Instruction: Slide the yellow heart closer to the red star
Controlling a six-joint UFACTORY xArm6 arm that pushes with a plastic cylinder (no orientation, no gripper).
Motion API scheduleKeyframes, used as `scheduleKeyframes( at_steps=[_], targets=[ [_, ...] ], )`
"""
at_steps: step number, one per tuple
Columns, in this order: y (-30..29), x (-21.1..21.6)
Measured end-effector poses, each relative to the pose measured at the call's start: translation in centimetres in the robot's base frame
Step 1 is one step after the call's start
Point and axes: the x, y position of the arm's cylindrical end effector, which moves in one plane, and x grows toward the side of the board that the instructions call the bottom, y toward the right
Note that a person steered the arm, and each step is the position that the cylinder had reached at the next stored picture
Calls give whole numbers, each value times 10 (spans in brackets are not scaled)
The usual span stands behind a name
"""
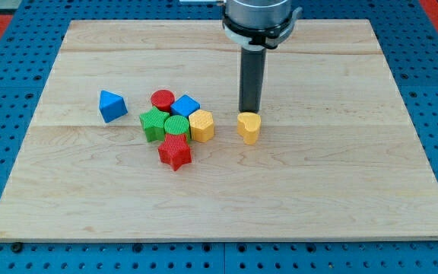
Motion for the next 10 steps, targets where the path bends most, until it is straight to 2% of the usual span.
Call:
scheduleKeyframes(
  at_steps=[1, 2, 3, 5, 6, 7, 9, 10],
  targets=[
    [-1, 37],
    [-19, 48],
    [8, 75],
    [21, 95],
    [-19, 119],
    [-42, 118],
    [27, 112],
    [26, 111]
  ],
)
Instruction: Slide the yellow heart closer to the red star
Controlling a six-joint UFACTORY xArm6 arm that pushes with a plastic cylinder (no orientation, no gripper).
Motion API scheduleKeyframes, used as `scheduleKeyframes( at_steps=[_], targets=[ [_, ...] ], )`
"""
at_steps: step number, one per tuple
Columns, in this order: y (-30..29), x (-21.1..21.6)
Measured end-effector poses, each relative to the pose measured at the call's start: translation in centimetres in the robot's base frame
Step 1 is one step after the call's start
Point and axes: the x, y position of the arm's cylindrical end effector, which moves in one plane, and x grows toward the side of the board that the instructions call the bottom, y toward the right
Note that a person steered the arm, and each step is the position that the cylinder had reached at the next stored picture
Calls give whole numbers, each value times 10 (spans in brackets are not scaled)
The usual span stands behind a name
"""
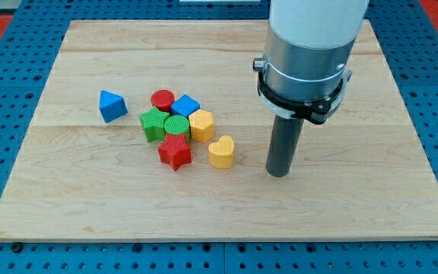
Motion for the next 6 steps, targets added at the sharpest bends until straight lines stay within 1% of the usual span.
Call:
scheduleKeyframes(
  at_steps=[1, 2, 3, 4, 6],
  targets=[
    [-3, -4],
    [-33, -22],
    [-58, -21],
    [-59, -21],
    [-108, -29]
  ],
)
